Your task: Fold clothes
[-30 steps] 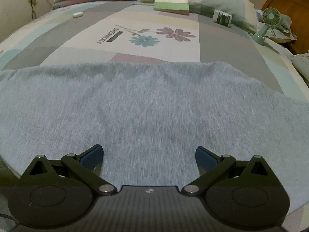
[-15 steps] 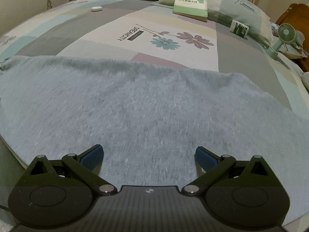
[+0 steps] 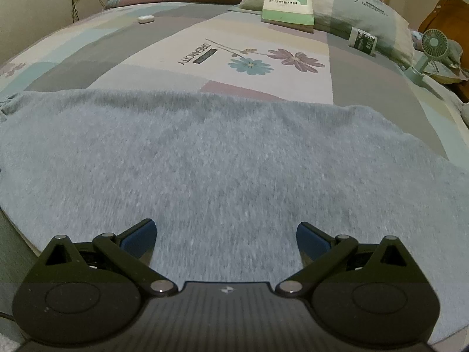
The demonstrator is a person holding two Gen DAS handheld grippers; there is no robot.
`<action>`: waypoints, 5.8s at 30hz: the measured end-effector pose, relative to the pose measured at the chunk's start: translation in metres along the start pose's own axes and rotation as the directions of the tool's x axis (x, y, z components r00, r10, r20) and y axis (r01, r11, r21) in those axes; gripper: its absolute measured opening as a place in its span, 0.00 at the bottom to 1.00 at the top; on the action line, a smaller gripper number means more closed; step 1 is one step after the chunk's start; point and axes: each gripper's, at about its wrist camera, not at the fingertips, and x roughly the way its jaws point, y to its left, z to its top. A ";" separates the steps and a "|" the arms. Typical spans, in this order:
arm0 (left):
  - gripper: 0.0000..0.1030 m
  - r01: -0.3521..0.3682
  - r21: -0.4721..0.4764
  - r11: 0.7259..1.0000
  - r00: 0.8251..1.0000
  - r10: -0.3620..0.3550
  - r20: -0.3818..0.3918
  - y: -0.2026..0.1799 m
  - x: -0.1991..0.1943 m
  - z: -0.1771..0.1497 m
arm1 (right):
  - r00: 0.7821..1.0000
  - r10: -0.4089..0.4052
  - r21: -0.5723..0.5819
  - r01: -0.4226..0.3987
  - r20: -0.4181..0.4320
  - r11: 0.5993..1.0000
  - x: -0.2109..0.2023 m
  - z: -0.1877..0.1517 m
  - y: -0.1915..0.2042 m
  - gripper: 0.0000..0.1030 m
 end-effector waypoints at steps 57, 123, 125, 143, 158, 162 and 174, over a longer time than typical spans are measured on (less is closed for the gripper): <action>0.99 0.103 0.194 0.976 0.992 -0.114 0.045 -0.165 0.000 0.084 | 0.960 -0.270 0.318 0.234 0.071 0.919 -0.057 -0.058 -0.187 1.00; 0.99 0.133 0.271 0.953 0.991 -0.120 -0.066 -0.259 0.039 0.080 | 0.989 -0.110 0.231 0.086 0.094 0.969 -0.054 0.005 -0.207 1.00; 0.99 0.138 0.268 0.954 0.989 -0.119 -0.087 -0.259 0.041 0.075 | 0.992 -0.107 0.198 0.092 0.066 0.976 -0.053 -0.010 -0.188 1.00; 0.99 0.170 0.212 0.962 0.977 -0.137 -0.163 -0.259 0.042 0.046 | 0.993 -0.114 0.152 0.107 0.035 0.983 -0.033 -0.050 -0.157 1.00; 0.99 0.036 0.064 0.997 0.997 -0.031 -0.069 -0.078 0.001 0.076 | 0.995 -0.058 0.273 0.032 0.086 0.961 -0.067 -0.037 -0.153 1.00; 0.99 0.071 -0.138 0.988 0.989 -0.088 -0.119 -0.022 0.017 0.058 | 0.997 -0.016 0.266 -0.004 0.073 0.964 -0.067 -0.030 -0.136 1.00; 0.99 -0.034 -0.109 0.993 0.995 0.024 -0.094 0.005 0.010 0.019 | 0.999 0.040 0.184 -0.045 0.032 0.982 -0.055 -0.015 -0.088 1.00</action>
